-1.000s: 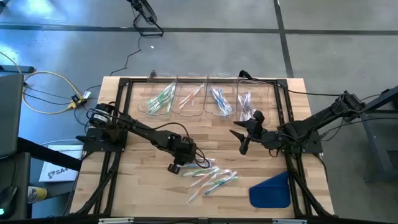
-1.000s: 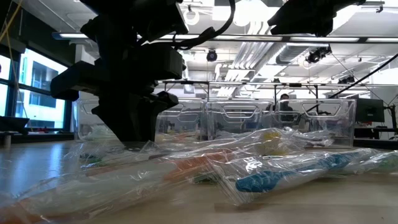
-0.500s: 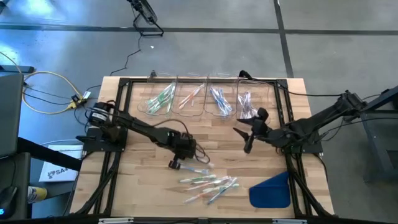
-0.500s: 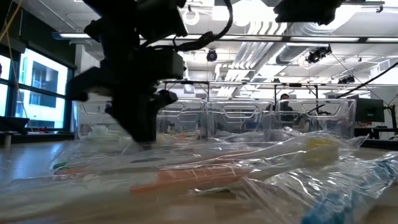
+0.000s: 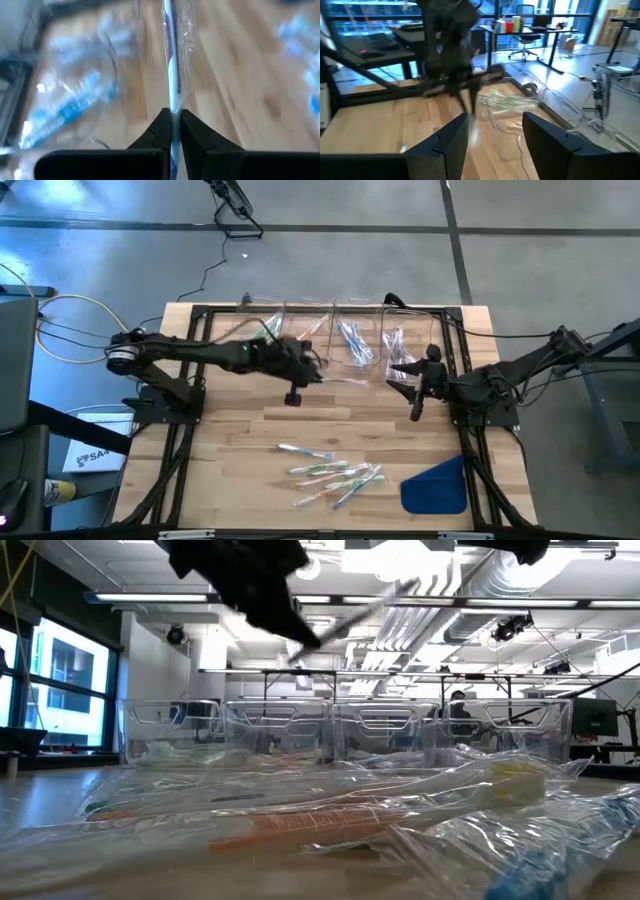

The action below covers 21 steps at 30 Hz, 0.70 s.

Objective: Pick & Place Toothbrushes
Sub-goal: Put the violet toothbrush into the right transparent bin

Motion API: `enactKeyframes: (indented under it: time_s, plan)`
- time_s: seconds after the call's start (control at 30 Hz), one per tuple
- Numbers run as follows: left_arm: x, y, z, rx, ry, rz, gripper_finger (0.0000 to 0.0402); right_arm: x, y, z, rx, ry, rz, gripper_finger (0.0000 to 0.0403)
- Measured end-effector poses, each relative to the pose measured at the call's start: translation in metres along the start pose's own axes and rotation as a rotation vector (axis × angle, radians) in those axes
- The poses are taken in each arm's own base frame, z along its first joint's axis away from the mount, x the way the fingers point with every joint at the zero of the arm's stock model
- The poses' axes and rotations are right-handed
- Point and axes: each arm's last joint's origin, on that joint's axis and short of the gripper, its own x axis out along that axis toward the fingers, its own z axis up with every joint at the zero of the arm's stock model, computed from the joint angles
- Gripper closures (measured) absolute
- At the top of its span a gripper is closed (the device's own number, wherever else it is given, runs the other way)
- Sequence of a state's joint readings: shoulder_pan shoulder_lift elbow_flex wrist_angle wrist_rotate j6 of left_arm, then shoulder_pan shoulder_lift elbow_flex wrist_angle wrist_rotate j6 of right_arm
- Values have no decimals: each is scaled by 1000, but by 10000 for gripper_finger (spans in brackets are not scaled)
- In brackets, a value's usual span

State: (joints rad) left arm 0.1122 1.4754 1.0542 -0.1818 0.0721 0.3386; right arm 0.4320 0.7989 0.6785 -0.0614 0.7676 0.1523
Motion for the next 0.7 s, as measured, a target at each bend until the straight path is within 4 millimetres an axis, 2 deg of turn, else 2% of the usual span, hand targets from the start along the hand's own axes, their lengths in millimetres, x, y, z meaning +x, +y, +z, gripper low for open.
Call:
enactKeyframes:
  time_s: [0.17, 0.27, 0.4, 0.53, 0.7]
  plan:
    - [-28, 26, 16, -6, -250, -47, 389, 0, 1, -1, -5, 10, 35, 222]
    - [-35, 33, 28, 20, -397, -44, 389, 1, 2, -1, -9, 10, 41, 222]
    - [-39, 34, 39, 36, -523, -26, 389, 1, 3, 4, -27, -33, 46, 222]
    - [-30, 28, 44, 39, -573, -37, 389, 3, 6, 12, -52, -109, 55, 222]
    - [-23, 10, 55, 60, -639, -8, 389, 10, 14, 15, -163, -159, 93, 222]
